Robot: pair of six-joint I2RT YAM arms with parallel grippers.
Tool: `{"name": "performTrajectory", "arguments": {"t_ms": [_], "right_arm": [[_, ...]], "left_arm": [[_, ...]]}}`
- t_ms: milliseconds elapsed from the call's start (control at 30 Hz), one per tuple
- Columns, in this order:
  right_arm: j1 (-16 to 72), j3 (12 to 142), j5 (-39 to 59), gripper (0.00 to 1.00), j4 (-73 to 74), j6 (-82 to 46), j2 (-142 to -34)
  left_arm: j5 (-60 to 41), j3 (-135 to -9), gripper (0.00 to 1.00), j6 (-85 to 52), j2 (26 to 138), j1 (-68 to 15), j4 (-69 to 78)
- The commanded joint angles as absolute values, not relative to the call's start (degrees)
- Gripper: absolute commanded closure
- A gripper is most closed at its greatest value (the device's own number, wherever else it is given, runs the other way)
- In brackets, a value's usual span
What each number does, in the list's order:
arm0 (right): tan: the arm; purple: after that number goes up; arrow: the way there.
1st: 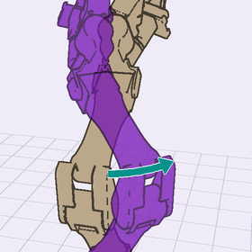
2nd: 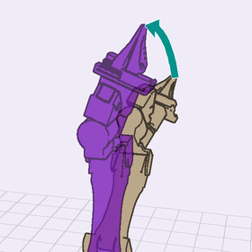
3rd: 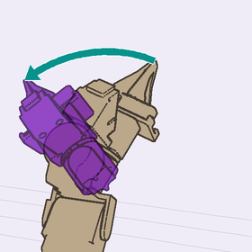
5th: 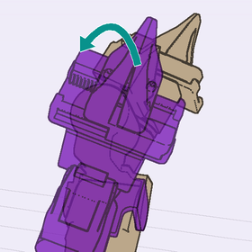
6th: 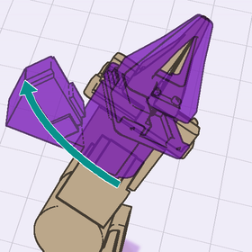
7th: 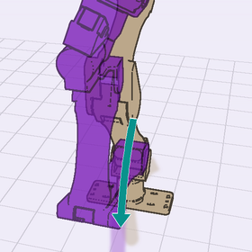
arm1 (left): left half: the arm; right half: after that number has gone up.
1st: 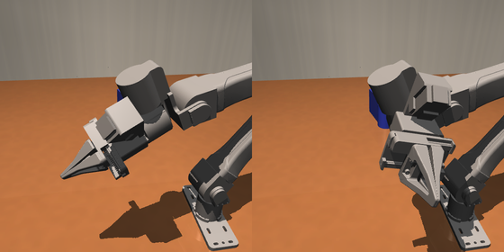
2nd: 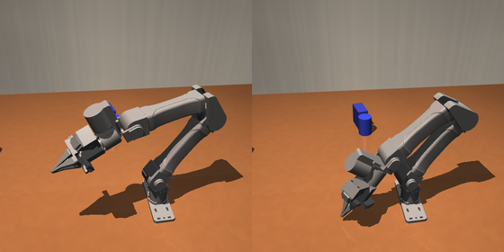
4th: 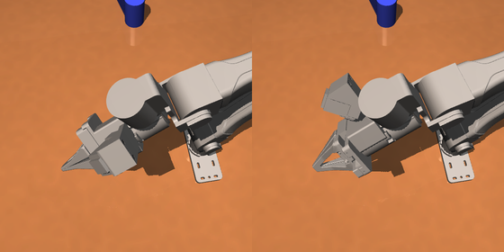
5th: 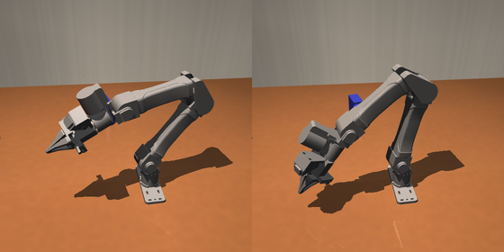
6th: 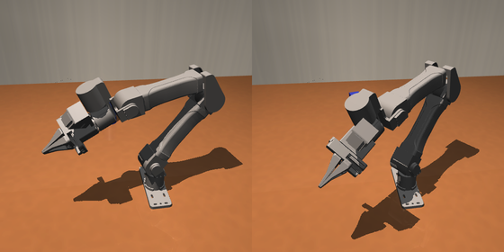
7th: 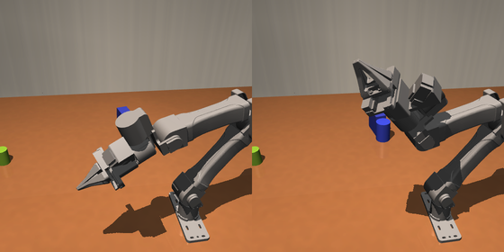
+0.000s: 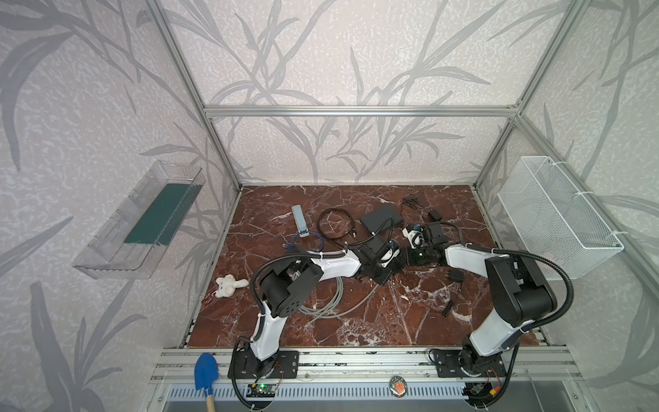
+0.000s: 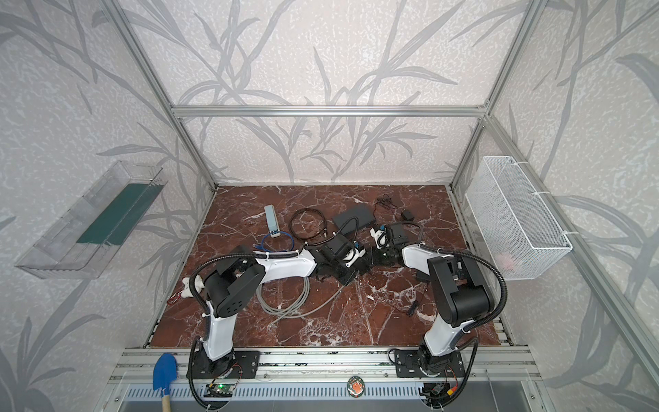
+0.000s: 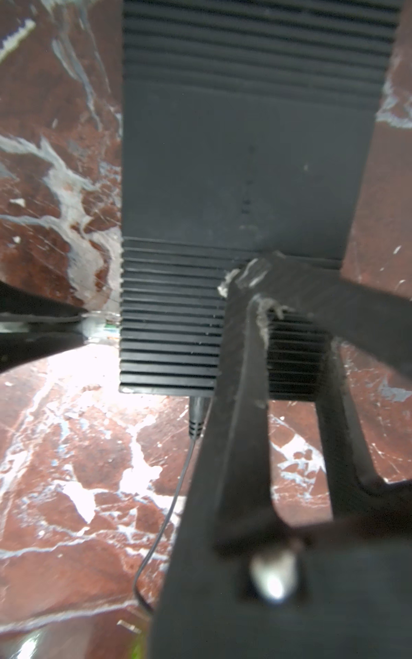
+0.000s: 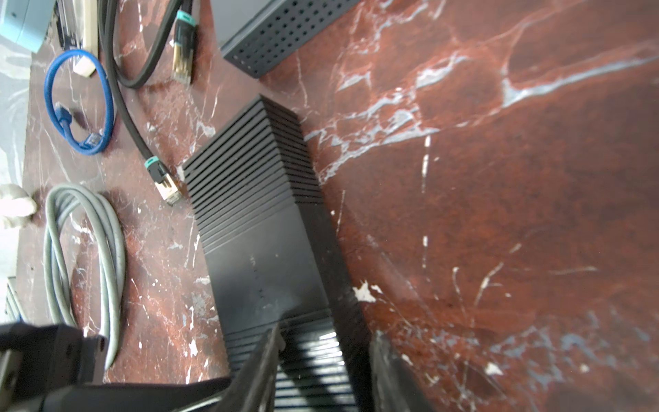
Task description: Insert the plug into the switch port
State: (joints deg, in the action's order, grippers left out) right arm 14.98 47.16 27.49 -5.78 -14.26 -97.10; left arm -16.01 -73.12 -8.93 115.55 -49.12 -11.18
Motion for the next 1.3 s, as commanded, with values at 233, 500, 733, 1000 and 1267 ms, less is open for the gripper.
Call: {"name": "performTrajectory", "arguments": {"t_ms": [233,500,733,1000,1267], "right_arm": [[22.1,42.0,36.3,0.64,-16.0,-13.7,-98.1],[24.4,41.8,37.7,0.66,-17.0,-14.9,-96.2],[27.1,38.9,40.7,0.68,-14.2,-18.8,-94.4],[23.4,41.5,35.2,0.64,-19.9,-18.5,-92.6],[11.9,48.2,24.6,0.58,-29.1,-16.8,-91.0]], "left_arm": [[-22.6,-80.8,0.99,-6.7,117.5,-47.5,-6.8],[-22.5,-84.4,1.0,-5.5,119.1,-46.0,-7.3],[-23.1,-87.1,1.0,-6.3,121.0,-45.2,-6.9],[-23.3,-86.0,0.98,-6.2,119.3,-45.2,-8.2],[-25.2,-80.8,0.79,-2.8,113.0,-45.1,-16.5]]}}
